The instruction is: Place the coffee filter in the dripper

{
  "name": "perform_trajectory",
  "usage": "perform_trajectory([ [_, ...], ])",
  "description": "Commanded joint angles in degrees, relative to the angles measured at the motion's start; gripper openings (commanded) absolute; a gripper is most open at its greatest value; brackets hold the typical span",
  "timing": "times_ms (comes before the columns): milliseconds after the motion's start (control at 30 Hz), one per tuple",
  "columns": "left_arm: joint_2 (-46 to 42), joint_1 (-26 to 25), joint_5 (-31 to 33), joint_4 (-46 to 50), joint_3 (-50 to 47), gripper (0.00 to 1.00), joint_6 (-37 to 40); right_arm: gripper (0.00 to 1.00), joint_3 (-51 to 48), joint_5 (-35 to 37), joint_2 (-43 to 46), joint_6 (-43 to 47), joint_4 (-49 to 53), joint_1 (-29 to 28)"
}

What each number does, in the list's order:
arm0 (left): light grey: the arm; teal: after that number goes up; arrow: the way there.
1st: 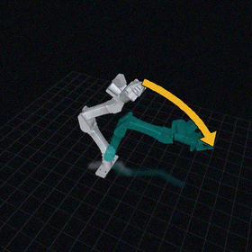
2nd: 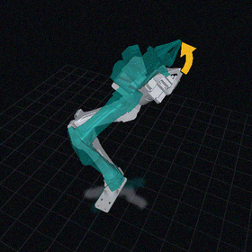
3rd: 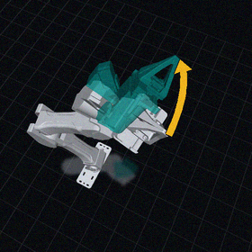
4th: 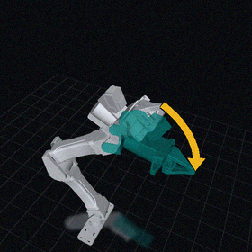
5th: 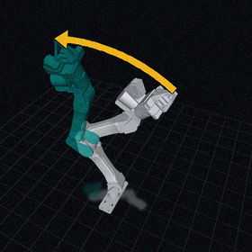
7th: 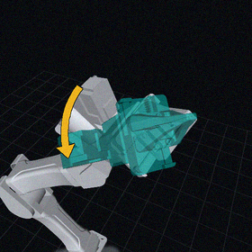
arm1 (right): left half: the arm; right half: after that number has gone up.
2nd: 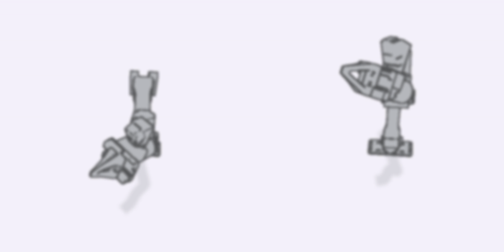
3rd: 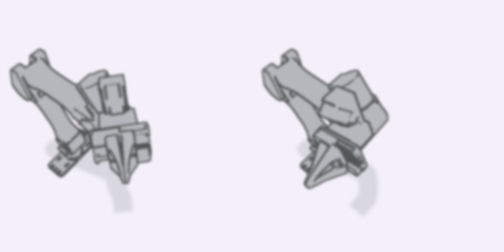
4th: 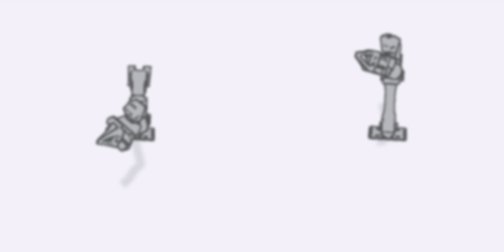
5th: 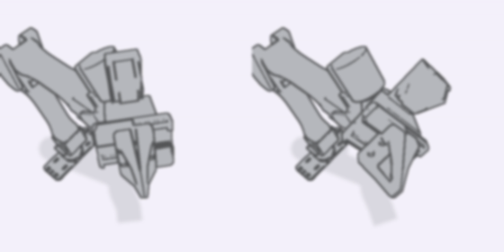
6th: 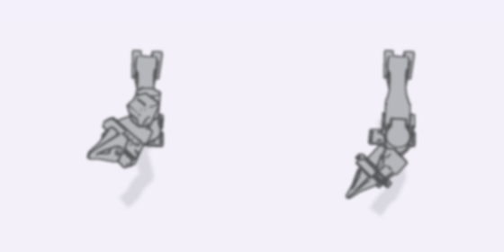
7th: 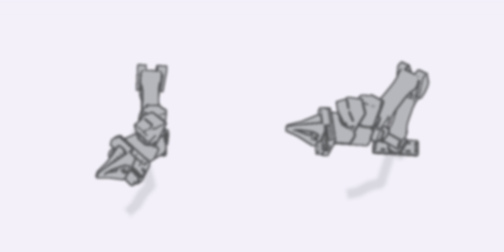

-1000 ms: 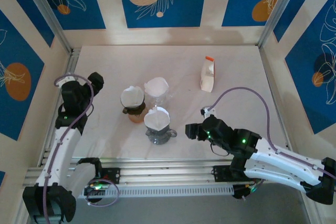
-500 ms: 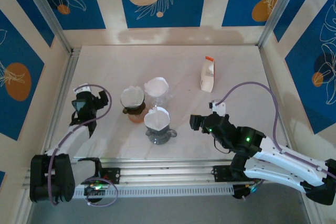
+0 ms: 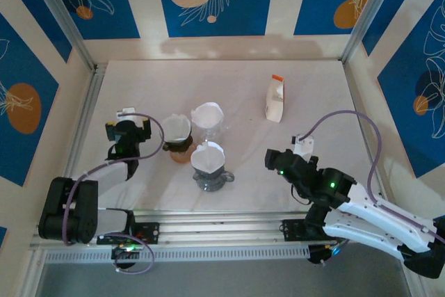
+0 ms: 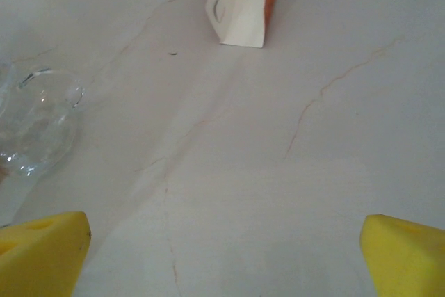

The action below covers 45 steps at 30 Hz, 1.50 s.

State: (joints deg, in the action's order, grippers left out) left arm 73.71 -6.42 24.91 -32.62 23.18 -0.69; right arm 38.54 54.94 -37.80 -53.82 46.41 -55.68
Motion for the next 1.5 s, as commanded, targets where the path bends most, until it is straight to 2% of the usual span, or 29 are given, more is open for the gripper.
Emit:
perform_trajectory([
  [0, 0.8, -0.5, 2.5, -6.6, -1.3, 1.0, -1.3, 0.99, -0.5, 1.6, 2.0, -2.1, 0.7, 0.9],
  [33, 1.1, -0.3, 1.4, -12.0, -3.1, 1.0, -1.2, 0.99, -0.6, 1.5, 2.2, -2.4, 1.0, 1.1],
  [67, 1.3, 0.0, 0.8, -10.2, -2.6, 1.0, -1.5, 0.99, -0.6, 1.5, 2.2, -2.5, 1.4, 1.3],
  [167, 4.6, -0.2, -0.8, -16.0, -4.3, 1.0, -0.7, 0.99, -1.0, 1.7, 2.3, -2.6, 1.7, 2.0],
  [233, 7.5, -0.2, 0.3, -23.4, -7.0, 1.0, -1.5, 0.99, -1.6, 1.6, 2.6, -2.9, 1.3, 2.6],
  [300, 10.3, -0.1, 0.4, -30.3, -8.9, 1.0, -0.8, 0.99, -2.7, 1.0, 3.4, 0.5, -1.3, 3.0],
  [367, 8.9, 0.3, -1.1, -22.3, -6.3, 1.0, -1.8, 0.99, -4.2, 0.5, 4.4, 3.8, -4.5, 3.2],
  [467, 10.1, 1.0, -2.3, -18.2, -3.3, 1.0, -2.2, 0.99, -6.1, -3.1, 6.7, 11.1, -9.7, 3.5],
  [567, 10.3, 1.4, -2.9, -17.2, -2.6, 1.0, -2.4, 0.99, -8.0, -0.6, 9.3, 8.1, -10.1, 3.7],
  [900, 10.7, 1.8, -5.1, -17.5, -2.5, 1.0, -1.8, 0.99, -15.2, -1.7, 21.7, 10.0, -14.4, 4.1],
  [1100, 10.4, 1.9, -5.7, -19.8, -3.9, 1.0, -1.9, 0.99, -14.7, -1.4, 21.2, 8.6, -11.8, 4.4],
  [1300, 10.3, 2.1, -6.2, -19.9, -4.0, 1.0, -2.1, 0.99, -15.3, -2.0, 20.6, 10.8, -15.0, 4.9],
  [1467, 10.0, 3.2, -8.5, -25.7, -7.3, 1.0, -2.9, 0.99, -15.3, -2.0, 17.8, 13.0, -18.0, 5.6],
])
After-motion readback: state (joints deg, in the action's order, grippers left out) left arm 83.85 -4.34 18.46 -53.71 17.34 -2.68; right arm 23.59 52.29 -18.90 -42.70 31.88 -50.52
